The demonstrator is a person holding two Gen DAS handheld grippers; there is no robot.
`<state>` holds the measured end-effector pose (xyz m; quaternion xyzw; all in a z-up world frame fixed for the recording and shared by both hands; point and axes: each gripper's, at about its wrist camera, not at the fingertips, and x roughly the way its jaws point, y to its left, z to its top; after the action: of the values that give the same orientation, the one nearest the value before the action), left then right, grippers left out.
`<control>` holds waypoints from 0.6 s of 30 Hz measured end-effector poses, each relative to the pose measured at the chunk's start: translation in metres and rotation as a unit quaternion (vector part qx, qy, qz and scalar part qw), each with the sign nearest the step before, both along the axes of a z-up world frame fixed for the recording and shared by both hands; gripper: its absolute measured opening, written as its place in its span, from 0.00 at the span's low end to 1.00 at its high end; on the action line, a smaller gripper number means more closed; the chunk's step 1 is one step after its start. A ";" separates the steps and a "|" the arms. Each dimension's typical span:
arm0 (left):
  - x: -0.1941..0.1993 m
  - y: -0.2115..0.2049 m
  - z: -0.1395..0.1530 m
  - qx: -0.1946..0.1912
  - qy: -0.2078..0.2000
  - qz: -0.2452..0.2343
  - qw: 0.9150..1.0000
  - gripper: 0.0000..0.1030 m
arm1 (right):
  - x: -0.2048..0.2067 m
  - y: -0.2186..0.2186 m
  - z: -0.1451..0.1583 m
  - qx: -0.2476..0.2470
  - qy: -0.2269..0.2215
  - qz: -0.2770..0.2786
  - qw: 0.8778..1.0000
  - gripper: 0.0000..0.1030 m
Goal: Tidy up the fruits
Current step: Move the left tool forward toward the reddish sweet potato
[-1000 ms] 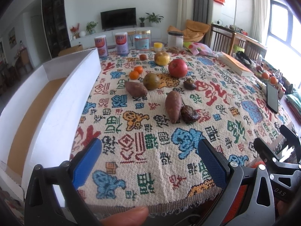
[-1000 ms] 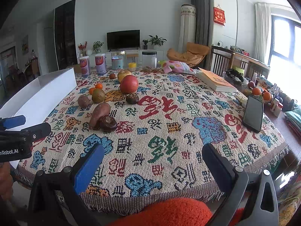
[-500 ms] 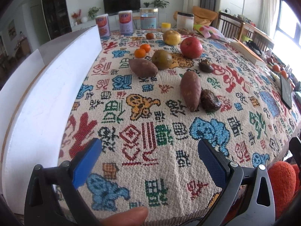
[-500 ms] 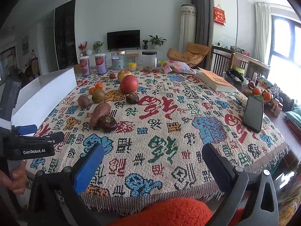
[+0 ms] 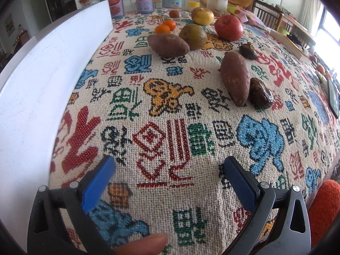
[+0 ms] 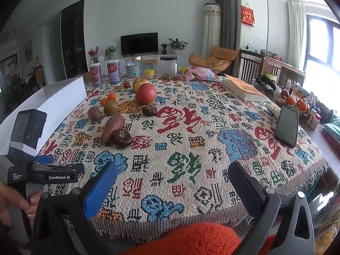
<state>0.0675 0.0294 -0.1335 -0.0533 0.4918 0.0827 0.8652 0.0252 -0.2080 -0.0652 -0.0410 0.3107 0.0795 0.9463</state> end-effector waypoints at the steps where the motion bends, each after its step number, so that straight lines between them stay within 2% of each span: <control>1: 0.000 0.000 0.000 0.001 0.001 -0.001 1.000 1.00 | 0.000 0.000 0.000 0.000 0.001 0.000 1.000 1.00; 18: 0.002 0.001 0.000 -0.004 0.011 0.000 1.000 1.00 | 0.001 0.000 0.000 0.001 0.001 0.001 1.000 1.00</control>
<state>0.0696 0.0301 -0.1340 -0.0557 0.5017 0.0808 0.8594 0.0262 -0.2077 -0.0654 -0.0406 0.3119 0.0810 0.9458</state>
